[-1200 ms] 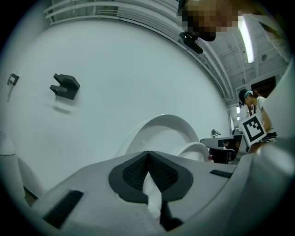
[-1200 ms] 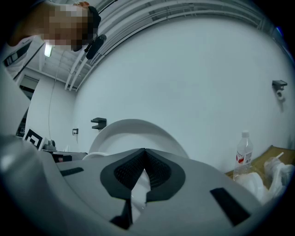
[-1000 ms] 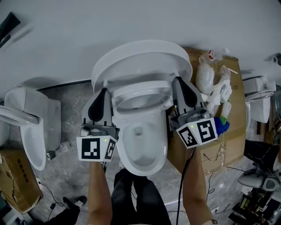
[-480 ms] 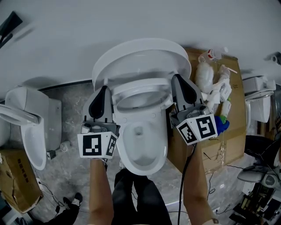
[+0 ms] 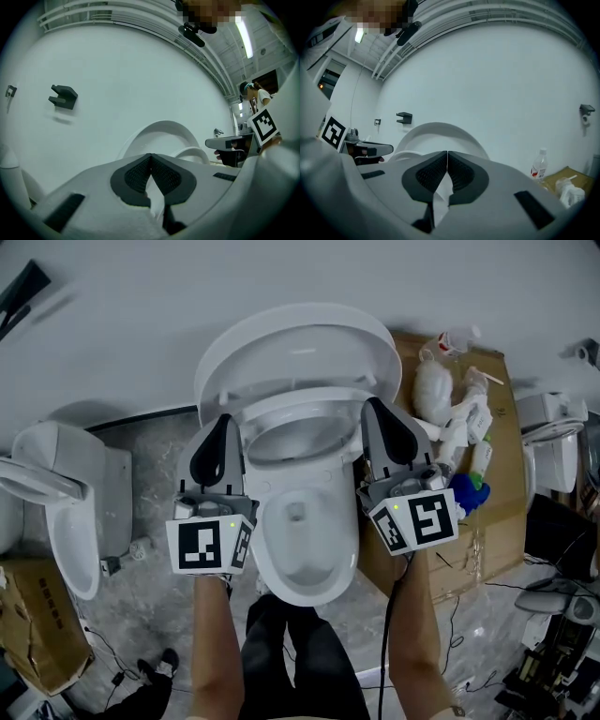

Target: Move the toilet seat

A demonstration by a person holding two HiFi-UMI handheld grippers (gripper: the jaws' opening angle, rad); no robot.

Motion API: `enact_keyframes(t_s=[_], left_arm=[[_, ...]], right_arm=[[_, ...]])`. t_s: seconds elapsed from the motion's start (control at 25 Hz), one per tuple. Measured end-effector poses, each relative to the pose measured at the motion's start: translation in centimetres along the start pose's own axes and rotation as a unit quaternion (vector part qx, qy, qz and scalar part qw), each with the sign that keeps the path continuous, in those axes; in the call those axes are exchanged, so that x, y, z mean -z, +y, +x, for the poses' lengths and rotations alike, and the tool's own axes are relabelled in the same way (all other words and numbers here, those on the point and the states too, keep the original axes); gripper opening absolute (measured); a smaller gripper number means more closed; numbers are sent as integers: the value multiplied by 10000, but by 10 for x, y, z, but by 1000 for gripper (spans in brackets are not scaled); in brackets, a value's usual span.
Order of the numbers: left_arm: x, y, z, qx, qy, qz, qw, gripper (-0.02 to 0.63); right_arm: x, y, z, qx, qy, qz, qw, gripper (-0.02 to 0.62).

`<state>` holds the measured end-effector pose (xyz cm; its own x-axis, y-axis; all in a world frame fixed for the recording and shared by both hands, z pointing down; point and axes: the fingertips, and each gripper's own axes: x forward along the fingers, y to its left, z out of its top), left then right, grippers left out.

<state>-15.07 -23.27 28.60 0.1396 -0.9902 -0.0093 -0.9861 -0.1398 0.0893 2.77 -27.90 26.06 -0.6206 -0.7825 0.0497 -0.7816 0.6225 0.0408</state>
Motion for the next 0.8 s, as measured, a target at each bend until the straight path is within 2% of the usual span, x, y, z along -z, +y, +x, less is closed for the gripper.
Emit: enact_keyframes(t_s=[0.2, 0.36, 0.64, 0.8], left_arm=[[-17, -17, -18, 158, -141, 21, 9998, 9], [-14, -35, -39, 358, -72, 54, 9993, 9], [15, -68, -74, 690, 216, 8, 9974, 9], [39, -78, -93, 875, 263, 160, 9957, 9]], right_arm=[[-11, 18, -28, -77, -62, -83, 9999, 14], [-3, 29, -57, 21, 7, -148, 9999, 12], [26, 51, -108, 164, 199, 63, 9996, 12], [48, 64, -127, 205, 334, 94, 9992, 12]])
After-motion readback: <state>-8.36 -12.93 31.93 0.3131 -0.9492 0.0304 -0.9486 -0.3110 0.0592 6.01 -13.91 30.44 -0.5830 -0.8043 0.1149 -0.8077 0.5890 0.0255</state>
